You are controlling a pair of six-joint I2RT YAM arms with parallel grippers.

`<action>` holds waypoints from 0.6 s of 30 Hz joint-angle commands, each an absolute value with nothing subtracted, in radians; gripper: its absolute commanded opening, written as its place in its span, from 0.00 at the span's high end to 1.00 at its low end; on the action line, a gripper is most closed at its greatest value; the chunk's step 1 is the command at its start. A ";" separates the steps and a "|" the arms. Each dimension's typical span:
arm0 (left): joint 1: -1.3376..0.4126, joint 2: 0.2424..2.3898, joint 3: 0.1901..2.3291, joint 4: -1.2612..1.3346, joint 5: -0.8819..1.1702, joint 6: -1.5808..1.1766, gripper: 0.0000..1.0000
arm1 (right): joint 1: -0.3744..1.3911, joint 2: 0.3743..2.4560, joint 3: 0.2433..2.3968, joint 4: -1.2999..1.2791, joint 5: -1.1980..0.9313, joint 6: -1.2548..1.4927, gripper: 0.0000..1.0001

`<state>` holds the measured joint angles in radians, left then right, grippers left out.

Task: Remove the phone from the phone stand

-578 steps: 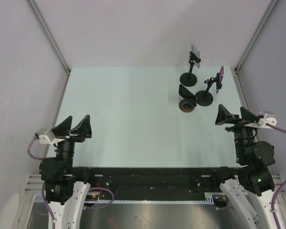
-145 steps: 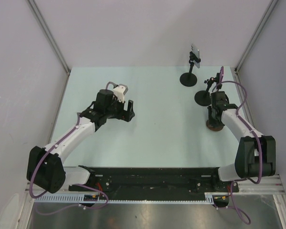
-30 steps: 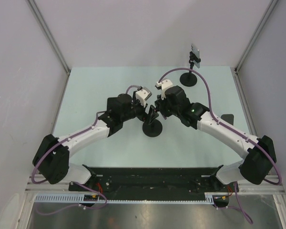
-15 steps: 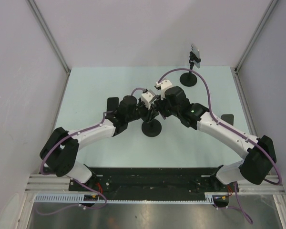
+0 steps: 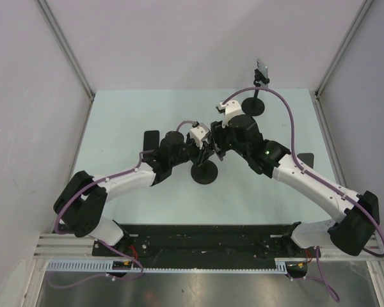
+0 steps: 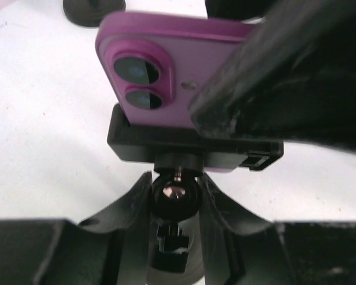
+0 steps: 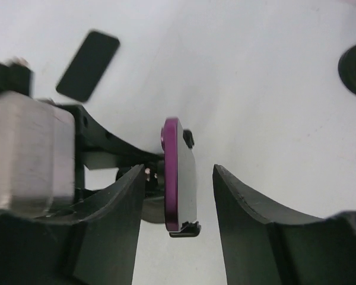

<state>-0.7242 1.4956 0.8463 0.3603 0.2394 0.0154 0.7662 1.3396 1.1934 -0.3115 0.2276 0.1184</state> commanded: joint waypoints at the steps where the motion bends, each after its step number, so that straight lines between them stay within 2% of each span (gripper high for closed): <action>1: -0.749 1.493 0.822 0.333 0.222 0.077 1.00 | 0.776 1.292 1.233 -0.184 0.294 0.129 0.46; 18: -0.762 1.482 0.804 0.354 0.219 0.045 0.99 | 0.776 1.402 1.223 -0.245 0.351 0.094 0.49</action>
